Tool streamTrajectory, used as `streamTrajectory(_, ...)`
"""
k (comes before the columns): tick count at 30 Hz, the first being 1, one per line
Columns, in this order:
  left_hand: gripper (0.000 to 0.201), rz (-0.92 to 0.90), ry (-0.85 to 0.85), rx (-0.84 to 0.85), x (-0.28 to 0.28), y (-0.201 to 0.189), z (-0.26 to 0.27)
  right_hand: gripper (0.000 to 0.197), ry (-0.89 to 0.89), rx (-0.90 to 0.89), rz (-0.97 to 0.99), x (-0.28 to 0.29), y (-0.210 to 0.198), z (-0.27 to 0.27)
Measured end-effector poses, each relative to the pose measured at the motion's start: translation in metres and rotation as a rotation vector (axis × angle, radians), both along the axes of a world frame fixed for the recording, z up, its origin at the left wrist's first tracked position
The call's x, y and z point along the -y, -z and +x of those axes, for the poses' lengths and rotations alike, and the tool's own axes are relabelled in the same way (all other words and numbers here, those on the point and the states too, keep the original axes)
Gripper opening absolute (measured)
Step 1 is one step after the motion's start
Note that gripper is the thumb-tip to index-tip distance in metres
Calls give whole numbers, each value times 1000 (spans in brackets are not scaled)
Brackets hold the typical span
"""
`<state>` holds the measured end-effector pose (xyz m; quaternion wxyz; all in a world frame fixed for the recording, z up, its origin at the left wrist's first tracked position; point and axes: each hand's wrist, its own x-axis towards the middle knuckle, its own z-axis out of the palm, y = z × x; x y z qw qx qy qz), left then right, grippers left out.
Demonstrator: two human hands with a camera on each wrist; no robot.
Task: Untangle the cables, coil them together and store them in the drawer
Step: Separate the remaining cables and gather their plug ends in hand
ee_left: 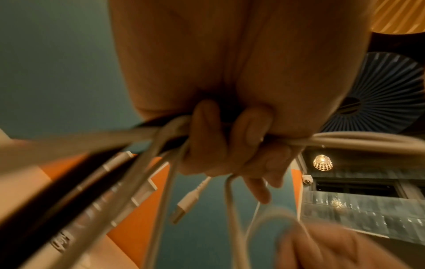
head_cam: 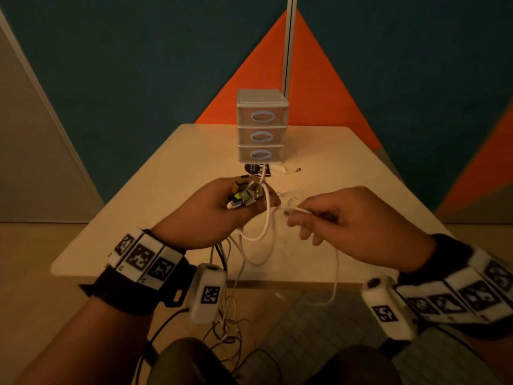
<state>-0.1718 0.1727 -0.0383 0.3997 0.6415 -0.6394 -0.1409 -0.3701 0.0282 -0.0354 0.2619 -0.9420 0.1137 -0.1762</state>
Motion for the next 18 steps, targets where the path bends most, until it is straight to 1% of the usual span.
streamTrajectory(2,14,-11,-70,-23,-5,-1,7,20,23,-47,45,4,5,-16)
streamTrajectory(4,17,-32,-141,-59,-8,-2,12,21,22,-183,115,7,20,-37)
streamTrajectory(5,18,-44,-171,-73,-9,-3,14,26,-7,-259,128,8,32,-48)
streamTrajectory(7,19,-61,-197,-95,-9,-5,17,44,-73,-403,127,8,61,-62)
streamTrajectory(8,19,-66,-198,-109,-9,-6,16,50,-87,-486,125,6,73,-68)
streamTrajectory(9,19,-66,-193,-127,-9,-7,15,52,-99,-567,113,4,84,-72)
streamTrajectory(10,20,-61,-184,-140,-8,-7,14,49,-112,-631,104,4,91,-74)
streamTrajectory(12,20,-53,-151,-113,-7,-5,9,40,-119,-685,109,4,90,-74)
streamTrajectory(13,19,-47,-131,-85,-6,-4,6,43,-91,-670,124,4,83,-71)
streamTrajectory(14,18,-38,-111,-63,-4,-2,4,48,-46,-607,145,5,72,-67)
streamTrajectory(16,16,-11,-47,-34,-2,0,0,47,39,-383,150,4,37,-52)
streamTrajectory(18,15,31,42,-5,-2,0,-6,48,52,-102,58,4,-1,-32)
